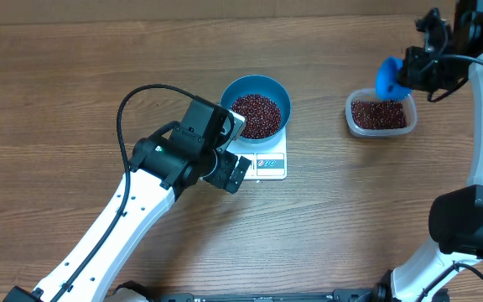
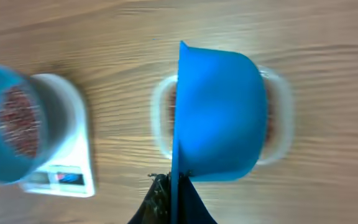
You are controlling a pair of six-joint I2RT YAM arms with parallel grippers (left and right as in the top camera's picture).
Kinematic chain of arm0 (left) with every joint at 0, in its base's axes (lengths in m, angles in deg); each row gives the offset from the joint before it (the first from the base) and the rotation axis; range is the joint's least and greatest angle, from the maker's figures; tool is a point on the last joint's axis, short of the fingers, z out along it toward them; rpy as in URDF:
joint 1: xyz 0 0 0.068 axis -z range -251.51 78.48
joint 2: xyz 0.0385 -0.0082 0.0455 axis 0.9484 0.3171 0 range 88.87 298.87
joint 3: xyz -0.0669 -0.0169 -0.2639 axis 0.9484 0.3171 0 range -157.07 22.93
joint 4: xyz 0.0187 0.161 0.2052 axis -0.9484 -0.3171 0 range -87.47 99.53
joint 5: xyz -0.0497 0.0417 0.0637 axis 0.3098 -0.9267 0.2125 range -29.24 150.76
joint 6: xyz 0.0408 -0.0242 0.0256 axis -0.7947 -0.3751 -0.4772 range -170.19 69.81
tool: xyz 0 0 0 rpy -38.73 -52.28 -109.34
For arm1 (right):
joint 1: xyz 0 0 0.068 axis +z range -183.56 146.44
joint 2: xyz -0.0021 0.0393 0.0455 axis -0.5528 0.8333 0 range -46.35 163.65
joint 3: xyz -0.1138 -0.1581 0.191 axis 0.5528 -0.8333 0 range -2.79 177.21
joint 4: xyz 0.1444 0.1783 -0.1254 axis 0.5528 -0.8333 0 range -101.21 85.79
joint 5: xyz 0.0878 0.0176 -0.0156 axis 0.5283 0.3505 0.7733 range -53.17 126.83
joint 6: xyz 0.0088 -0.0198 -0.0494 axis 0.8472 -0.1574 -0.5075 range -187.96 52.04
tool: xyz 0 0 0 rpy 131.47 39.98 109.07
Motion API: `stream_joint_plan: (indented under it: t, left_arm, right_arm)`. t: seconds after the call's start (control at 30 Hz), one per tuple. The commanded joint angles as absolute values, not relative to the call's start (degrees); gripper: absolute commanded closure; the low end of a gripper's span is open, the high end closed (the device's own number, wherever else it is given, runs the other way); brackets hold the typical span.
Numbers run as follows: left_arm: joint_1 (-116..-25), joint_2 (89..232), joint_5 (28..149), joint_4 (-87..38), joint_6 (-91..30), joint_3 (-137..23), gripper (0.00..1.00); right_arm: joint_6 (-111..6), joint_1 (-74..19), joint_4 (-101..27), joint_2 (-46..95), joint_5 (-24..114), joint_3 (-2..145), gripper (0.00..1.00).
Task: Scoop item into bowl and weigh 150g on scale
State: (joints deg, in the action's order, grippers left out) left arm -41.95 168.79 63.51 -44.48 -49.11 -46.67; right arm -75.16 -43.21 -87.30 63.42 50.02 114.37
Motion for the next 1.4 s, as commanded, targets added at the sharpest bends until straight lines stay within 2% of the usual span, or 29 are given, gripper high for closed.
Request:
stream_joint_plan:
  t: [0.0,0.47,0.67,0.8,1.0,1.17,1.37]
  left_arm:
    - [-42.35,167.5,63.33,-44.2,-50.2,-46.21,0.0]
    - [-42.35,167.5,63.31,-44.2,-50.2,-46.21,0.01]
    - [-42.35,167.5,63.33,-44.22,-50.2,-46.21,0.0]
    - [-42.35,167.5,63.33,-44.22,-50.2,-46.21,0.0]
    - [-42.35,167.5,63.33,-44.2,-50.2,-46.21,0.0]
    - [-42.35,167.5,63.33,-44.22,-50.2,-46.21,0.01]
    - [-42.35,167.5,63.33,-44.22,-50.2,-46.21,0.0]
  right_arm:
    - [-71.86,-42.07,-87.5,62.05,34.04,116.08,0.96]
    - [-60.01,-27.54,-91.52,62.09,2.64,116.05,0.96]
    - [-57.48,-26.77,-91.98,62.09,2.35,116.05,0.96]
    - [-57.48,-27.78,-91.28,62.07,13.15,116.05,0.96]
    - [-58.52,-35.3,-87.85,60.28,34.57,116.05,0.96]
    - [-66.94,-46.12,-88.59,55.49,58.33,116.05,0.96]
    - [-77.52,-53.79,-94.76,51.8,73.87,112.91,0.96]
